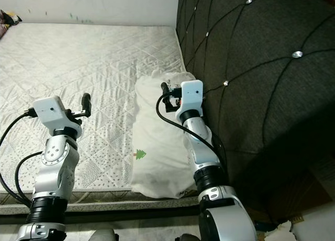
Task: Clean up the room
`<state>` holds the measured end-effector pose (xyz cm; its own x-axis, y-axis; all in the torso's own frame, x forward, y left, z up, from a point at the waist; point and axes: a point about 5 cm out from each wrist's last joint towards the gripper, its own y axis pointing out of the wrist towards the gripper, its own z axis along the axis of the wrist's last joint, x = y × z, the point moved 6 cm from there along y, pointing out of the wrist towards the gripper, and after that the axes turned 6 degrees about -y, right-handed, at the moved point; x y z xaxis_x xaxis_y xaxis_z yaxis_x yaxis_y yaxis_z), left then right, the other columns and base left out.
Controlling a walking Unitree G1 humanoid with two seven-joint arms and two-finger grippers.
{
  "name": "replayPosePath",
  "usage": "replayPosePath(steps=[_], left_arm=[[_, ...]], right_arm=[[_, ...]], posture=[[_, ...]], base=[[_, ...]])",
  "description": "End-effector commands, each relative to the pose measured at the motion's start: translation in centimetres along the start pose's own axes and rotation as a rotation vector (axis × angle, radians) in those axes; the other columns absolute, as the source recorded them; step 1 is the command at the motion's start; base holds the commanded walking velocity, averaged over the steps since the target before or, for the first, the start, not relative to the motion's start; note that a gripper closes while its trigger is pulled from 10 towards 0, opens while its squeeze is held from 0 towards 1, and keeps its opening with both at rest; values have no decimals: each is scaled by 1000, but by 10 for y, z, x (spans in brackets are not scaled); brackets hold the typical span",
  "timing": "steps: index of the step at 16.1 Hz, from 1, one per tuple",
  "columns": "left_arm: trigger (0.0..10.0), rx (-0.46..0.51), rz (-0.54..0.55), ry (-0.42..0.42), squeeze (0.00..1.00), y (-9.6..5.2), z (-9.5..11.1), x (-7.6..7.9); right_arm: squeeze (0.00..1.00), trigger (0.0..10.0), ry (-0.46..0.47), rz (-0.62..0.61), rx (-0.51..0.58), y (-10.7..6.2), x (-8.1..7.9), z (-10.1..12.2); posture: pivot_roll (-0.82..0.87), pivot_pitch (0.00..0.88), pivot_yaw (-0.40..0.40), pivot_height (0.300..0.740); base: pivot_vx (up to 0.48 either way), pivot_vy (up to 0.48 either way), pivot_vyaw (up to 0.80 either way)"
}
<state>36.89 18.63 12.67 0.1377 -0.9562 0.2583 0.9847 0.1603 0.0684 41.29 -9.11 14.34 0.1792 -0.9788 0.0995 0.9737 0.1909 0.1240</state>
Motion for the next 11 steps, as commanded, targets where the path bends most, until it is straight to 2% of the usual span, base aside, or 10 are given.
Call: replayPosePath(steps=[1, 5, 6, 9, 10, 11], left_arm=[[10000, -12, -6, 3, 0, 0, -3, 0], [10000, -14, -9, 3, 0, 0, -4, 1], [10000, -14, -10, 3, 0, 0, -4, 1], [10000, -13, -11, 2, 0, -1, -3, 2], [10000, -12, -12, 3, 0, -1, -3, 2], [10000, -11, -13, 4, 0, 0, -3, 2]], right_arm=[[0, 10000, 1, -9, -18, 1, 2, -3], [0, 10000, 0, -7, -23, 1, 2, -4], [1000, 10000, 3, -4, -22, 1, 2, -4], [1000, 10000, 2, 3, -21, 1, 0, -4], [0, 10000, 1, 5, -24, 1, -1, -5], [0, 10000, 0, 9, -25, 1, -1, -5]], posture=[[94, 0, -3, 740], [94, 0, -3, 740], [90, 0, -3, 740], [90, 0, -3, 740], [90, 0, -3, 740], [89, 0, -5, 740]], base=[[0, 480, 0], [0, 480, 0], [0, 480, 0], [0, 480, 0], [0, 480, 0], [0, 480, 0]])
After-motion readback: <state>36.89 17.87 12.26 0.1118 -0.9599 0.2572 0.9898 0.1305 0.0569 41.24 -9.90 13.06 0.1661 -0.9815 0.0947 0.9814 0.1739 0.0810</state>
